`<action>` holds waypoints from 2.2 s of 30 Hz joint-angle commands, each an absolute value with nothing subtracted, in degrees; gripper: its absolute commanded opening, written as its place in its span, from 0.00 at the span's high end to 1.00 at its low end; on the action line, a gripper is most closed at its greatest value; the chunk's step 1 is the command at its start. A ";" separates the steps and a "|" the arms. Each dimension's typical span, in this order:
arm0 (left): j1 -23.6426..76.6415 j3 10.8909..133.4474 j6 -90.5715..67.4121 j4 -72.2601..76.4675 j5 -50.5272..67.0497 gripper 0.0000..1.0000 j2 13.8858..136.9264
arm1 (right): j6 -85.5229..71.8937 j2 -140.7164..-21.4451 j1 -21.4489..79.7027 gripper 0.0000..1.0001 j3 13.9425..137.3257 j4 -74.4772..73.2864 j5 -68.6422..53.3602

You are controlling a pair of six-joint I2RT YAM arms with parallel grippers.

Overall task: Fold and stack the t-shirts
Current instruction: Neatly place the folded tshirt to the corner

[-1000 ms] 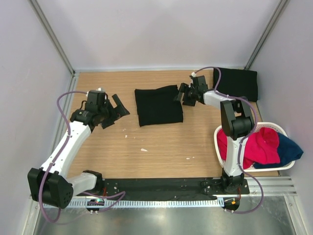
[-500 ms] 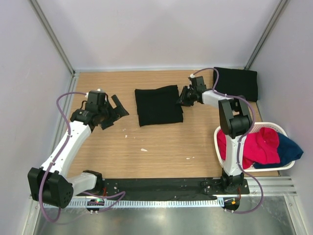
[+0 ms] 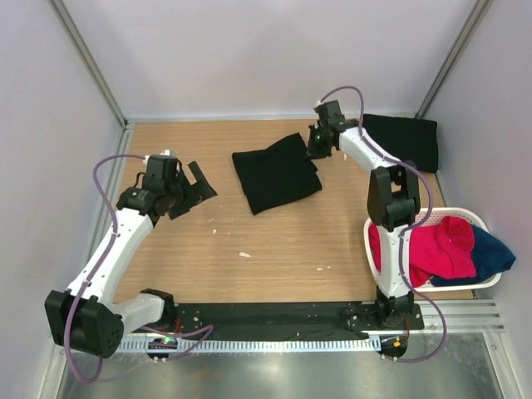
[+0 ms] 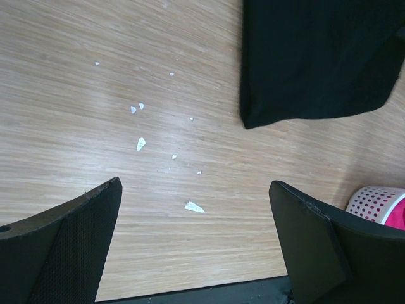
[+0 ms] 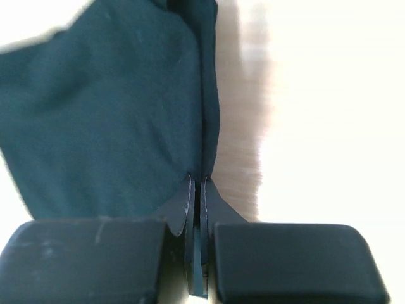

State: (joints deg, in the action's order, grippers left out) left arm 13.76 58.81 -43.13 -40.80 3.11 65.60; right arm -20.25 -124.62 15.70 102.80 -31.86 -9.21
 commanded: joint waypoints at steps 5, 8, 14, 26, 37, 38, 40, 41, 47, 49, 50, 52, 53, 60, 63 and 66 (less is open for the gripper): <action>12.48 63.10 -37.89 -41.39 0.44 0.00 63.45 | -10.38 -127.09 10.12 0.99 122.69 -48.86 2.72; 12.31 65.12 -36.66 -42.80 -1.21 0.00 64.77 | -8.27 -126.83 7.74 0.98 125.85 -50.53 4.30; 11.69 67.14 -35.95 -43.51 -1.94 0.00 67.50 | -6.50 -126.12 4.05 0.99 133.40 -56.67 5.36; 10.81 70.04 -35.16 -42.10 2.28 0.00 74.44 | -2.55 -124.80 3.43 0.99 140.27 -53.45 5.89; 9.58 74.88 -32.08 -43.07 2.99 0.00 79.72 | -2.72 -123.13 -2.10 0.99 144.40 -45.62 0.79; 9.49 74.71 -32.08 -42.81 3.08 0.00 79.80 | -2.81 -123.31 -2.54 0.99 144.58 -45.44 0.79; 9.32 74.62 -31.91 -42.10 3.43 0.00 80.42 | -3.60 -123.57 -3.51 0.98 145.20 -45.70 -1.83; 9.23 74.79 -31.90 -41.84 3.78 0.00 80.51 | -3.69 -123.49 -3.60 0.99 145.11 -45.79 -2.02; 8.79 76.46 -31.64 -41.66 4.48 0.00 82.70 | -2.90 -123.66 -3.69 0.99 144.32 -45.62 -0.27; 8.61 76.82 -31.64 -41.57 4.83 0.00 82.88 | -2.73 -123.84 -3.78 0.99 144.75 -45.00 -0.26; 8.61 76.82 -31.64 -41.57 4.92 0.00 83.05 | -2.72 -124.01 -3.87 0.99 145.02 -44.56 -0.26; 8.44 76.90 -31.64 -41.49 5.18 0.00 83.23 | -2.64 -124.19 -3.87 0.99 146.25 -43.95 -1.92; 8.26 76.90 -31.64 -41.48 5.36 0.00 83.32 | -2.46 -124.02 -3.87 0.98 146.16 -42.81 -3.50; 7.82 76.82 -31.82 -41.48 6.42 0.00 84.29 | -2.90 -124.63 -4.13 0.99 147.91 -39.46 -3.34; 7.65 76.73 -31.90 -41.48 6.50 0.00 84.20 | -2.11 -123.75 -4.22 0.99 147.66 -38.15 -4.30; 7.38 76.99 -31.90 -41.48 6.77 0.00 84.29 | -1.50 -123.49 -4.22 0.99 147.92 -36.83 -5.36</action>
State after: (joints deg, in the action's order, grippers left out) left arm 8.03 74.91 -32.51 -42.92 5.30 84.27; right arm -2.87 -127.87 -3.99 144.22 -43.72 -3.81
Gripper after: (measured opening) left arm 0.996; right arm 0.050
